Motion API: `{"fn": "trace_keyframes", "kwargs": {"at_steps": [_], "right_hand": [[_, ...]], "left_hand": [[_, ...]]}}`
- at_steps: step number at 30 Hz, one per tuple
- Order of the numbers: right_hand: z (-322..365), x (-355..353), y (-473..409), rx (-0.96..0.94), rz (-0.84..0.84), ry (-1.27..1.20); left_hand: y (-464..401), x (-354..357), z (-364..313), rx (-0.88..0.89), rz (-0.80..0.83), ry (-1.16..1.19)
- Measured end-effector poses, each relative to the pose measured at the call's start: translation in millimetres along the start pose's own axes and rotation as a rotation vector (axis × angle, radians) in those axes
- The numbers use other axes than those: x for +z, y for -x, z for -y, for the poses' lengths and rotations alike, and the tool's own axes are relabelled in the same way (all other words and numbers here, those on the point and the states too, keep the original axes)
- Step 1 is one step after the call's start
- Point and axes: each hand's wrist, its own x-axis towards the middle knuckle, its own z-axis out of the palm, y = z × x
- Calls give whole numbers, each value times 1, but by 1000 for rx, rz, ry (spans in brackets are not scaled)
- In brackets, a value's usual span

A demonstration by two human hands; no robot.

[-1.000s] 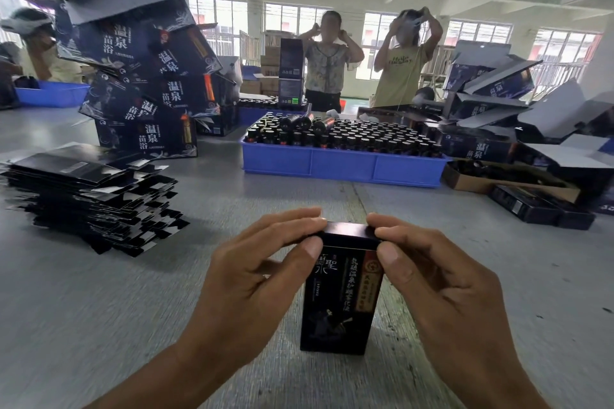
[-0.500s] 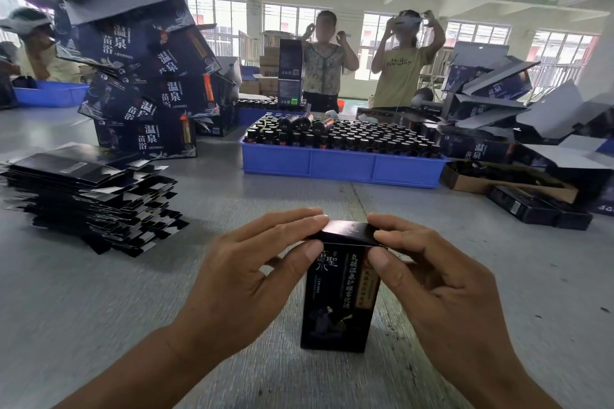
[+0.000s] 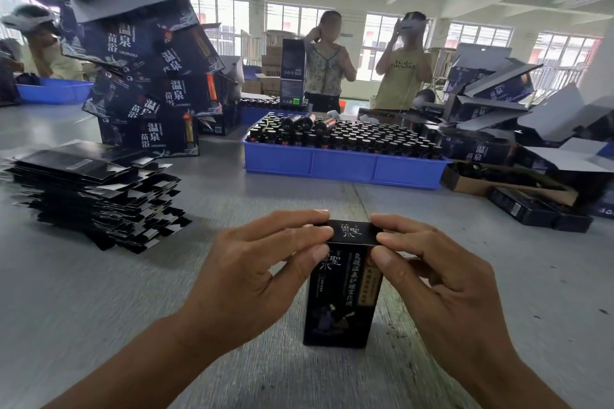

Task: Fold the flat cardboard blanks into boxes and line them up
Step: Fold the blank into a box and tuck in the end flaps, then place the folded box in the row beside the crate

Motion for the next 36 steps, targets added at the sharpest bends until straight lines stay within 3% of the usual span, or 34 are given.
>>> {"fn": "trace_keyframes", "kwargs": {"at_steps": [6,10,13,17,23,27,31,36], "right_hand": [[-2,1,0,139,1,-185],[-3,1,0,205,23,-215],[-8,1,1,274,135,-118],[-15,8,8,398,334,-34],[-11,14,13,234,599,394],[-9,18,14,238,645,529],[-14,20,14,233,603,548],[-45,-3,-5,378,400,611]], "left_hand": [[5,6,2,-54,-10,52],[12,4,8,-149,94,55],[15,5,9,-362,189,156],[13,9,15,-718,18,307],[18,17,24,-1017,-121,508],[24,22,28,-1062,-118,576],[27,24,33,-999,-78,551],[37,35,48,-853,91,246]]}}
